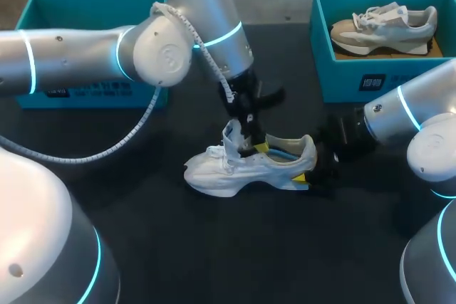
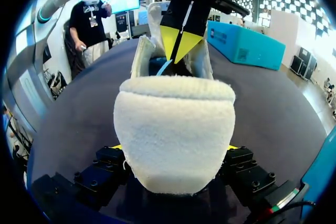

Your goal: Take the shoe out of the shoebox, open the shoe tongue, remove and reinsert the insole, then place the shoe into the shoebox

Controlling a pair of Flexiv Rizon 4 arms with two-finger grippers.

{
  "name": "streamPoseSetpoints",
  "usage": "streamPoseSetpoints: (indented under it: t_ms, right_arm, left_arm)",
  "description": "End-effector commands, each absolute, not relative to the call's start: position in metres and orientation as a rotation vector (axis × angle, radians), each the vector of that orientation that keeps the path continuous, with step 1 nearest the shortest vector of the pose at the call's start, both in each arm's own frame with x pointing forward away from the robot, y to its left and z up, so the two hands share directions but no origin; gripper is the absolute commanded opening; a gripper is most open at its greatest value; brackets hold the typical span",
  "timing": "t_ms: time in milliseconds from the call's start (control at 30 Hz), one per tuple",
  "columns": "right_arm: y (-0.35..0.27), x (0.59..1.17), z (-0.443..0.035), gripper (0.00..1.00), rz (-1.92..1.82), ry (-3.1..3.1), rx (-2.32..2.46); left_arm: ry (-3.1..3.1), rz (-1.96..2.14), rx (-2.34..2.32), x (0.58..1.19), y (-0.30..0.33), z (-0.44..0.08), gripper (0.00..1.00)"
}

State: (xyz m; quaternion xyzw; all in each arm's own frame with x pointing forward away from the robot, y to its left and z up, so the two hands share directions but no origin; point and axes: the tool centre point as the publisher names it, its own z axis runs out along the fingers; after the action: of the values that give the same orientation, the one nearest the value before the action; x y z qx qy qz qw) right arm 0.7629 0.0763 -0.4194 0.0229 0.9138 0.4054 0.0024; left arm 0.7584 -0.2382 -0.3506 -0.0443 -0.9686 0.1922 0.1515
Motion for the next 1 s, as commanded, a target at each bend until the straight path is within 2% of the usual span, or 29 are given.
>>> streamPoseSetpoints:
  t_ms: [33,433,1000]
  right_arm:
    - [0.077,0.763,-0.42,0.0,1.268,2.868,0.073]
    - [0.077,0.763,-0.42,0.0,1.268,2.868,0.073]
    - [0.077,0.763,-0.42,0.0,1.268,2.868,0.073]
  left_arm:
    - [-2.785,0.585,-0.12,0.755,-0.23,-0.346,0.0]
    - [-2.79,0.653,-0.073,0.759,-0.222,-0.335,0.0]
    - [-2.808,0.726,-0.126,0.754,-0.248,-0.314,0.0]
